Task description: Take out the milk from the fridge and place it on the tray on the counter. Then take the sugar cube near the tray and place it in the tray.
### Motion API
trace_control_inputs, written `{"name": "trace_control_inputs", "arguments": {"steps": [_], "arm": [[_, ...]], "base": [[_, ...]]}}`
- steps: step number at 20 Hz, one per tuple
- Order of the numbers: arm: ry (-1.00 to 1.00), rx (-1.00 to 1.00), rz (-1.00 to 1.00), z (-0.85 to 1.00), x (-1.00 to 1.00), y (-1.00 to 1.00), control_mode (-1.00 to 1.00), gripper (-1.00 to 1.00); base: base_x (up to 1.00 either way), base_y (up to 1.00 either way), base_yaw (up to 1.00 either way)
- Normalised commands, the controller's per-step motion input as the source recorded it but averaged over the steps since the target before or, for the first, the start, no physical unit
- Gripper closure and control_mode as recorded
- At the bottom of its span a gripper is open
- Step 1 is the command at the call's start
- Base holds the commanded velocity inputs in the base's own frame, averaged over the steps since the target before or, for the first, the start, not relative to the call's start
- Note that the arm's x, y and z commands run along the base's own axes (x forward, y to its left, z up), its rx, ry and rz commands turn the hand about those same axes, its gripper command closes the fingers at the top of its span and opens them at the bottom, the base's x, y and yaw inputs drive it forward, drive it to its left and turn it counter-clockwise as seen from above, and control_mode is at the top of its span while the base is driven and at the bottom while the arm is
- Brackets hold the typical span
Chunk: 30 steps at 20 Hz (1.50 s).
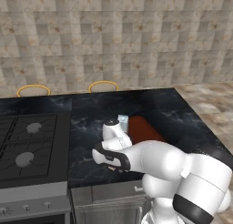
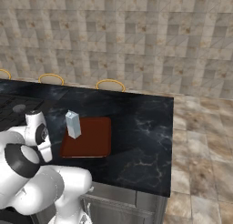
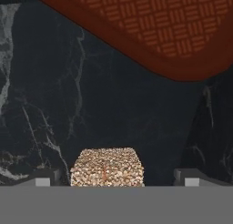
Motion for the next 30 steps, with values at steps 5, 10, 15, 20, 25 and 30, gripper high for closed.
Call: {"name": "trace_control_inputs", "arguments": {"steps": [5,10,15,20,25,30], "arm": [[0.0,0.0,0.0,0.0,0.02,0.0,-1.0,-1.0],[0.0,0.0,0.0,-0.01,0.0,0.0,-1.0,1.0],[0.0,0.0,0.0,0.0,0.0,0.0,-1.0,1.0],[0.0,0.0,0.0,0.0,0.0,0.0,-1.0,1.0],[0.0,0.0,0.0,0.32,-0.13,0.0,-1.0,1.0],[0.0,-0.07,0.08,1.0,-0.24,-0.04,-1.0,1.0]], "base": [[0.0,0.0,0.0],[0.0,0.0,0.0],[0.0,0.0,0.0],[0.0,0.0,0.0],[0.0,0.0,0.0],[0.0,0.0,0.0]]}}
